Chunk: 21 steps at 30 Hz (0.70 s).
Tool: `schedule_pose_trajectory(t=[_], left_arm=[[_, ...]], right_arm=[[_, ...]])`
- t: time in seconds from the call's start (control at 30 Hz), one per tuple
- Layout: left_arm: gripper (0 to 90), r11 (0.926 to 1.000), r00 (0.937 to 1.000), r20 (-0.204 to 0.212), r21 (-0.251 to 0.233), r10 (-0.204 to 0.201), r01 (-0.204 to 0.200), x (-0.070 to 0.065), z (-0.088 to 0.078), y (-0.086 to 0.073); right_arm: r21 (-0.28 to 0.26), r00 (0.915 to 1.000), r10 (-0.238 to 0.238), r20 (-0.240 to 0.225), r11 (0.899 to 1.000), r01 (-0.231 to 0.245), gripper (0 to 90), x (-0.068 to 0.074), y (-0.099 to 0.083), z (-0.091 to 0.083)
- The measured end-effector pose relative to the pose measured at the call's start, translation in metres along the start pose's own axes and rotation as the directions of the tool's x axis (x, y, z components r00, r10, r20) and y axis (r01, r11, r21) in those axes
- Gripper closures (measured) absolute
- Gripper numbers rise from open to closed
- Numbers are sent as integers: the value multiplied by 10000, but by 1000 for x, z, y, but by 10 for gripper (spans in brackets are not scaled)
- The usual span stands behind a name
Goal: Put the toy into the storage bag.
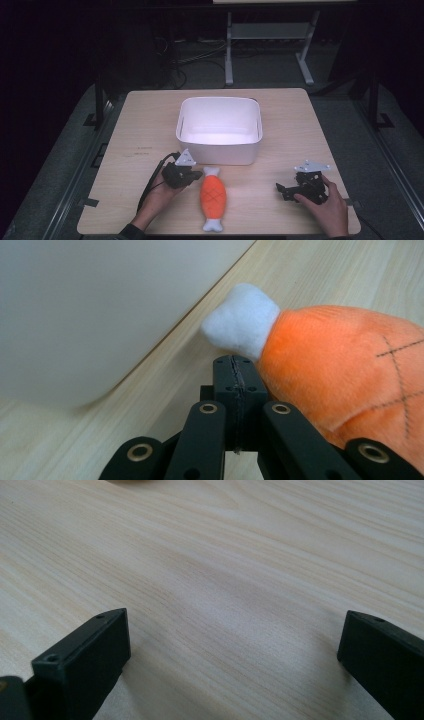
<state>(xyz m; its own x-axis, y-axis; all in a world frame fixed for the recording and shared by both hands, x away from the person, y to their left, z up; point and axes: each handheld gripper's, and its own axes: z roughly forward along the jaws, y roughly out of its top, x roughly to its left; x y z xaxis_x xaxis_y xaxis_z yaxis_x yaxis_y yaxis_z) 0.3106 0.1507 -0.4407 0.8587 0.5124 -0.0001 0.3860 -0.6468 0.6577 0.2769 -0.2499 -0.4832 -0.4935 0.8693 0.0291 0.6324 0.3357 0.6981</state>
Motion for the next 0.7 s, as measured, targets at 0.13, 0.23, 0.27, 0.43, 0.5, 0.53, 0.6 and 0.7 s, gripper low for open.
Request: schedule_pose_trajectory(t=[0.13, 0.23, 0.27, 0.43, 0.5, 0.53, 0.6, 0.7], left_arm=[[898, 9999, 9999, -20, -6, 135, -135, -2, 3, 6], [898, 9998, 9998, 22, -15, 174, -174, -2, 6, 9], [898, 9998, 9998, 67, 7, 205, -205, -2, 8, 11], [898, 9996, 9994, 188, -14, 274, -274, -4, 13, 17], [898, 9995, 9993, 219, -26, 318, -317, -7, 15, 18], [898, 9995, 9992, 246, -45, 321, -320, -7, 16, 19], [898, 9993, 9989, 279, -27, 367, -367, -9, 18, 22], [898, 9988, 9983, 312, -62, 486, -484, -12, 20, 27]], right_arm=[[0, 10000, -4, 0, 10000, 4, 0, 0, 0, 0], [2, 10000, 3, 0, 10000, -3, 0, 0, 0, 0], [1, 10000, 1, -1, 10000, -1, 0, 0, 0, 0], [1, 10000, 0, -1, 10000, 0, 0, 0, 0, 0], [3, 10000, 5, -2, 10000, -5, 0, 0, 0, 0], [-2, 10000, -5, -2, 10000, 5, 0, 0, 0, 0], [2, 10000, -1, -2, 10000, 1, 0, 0, 0, 0], [3, 10000, 2, -2, 10000, -2, 0, 0, 0, 0]])
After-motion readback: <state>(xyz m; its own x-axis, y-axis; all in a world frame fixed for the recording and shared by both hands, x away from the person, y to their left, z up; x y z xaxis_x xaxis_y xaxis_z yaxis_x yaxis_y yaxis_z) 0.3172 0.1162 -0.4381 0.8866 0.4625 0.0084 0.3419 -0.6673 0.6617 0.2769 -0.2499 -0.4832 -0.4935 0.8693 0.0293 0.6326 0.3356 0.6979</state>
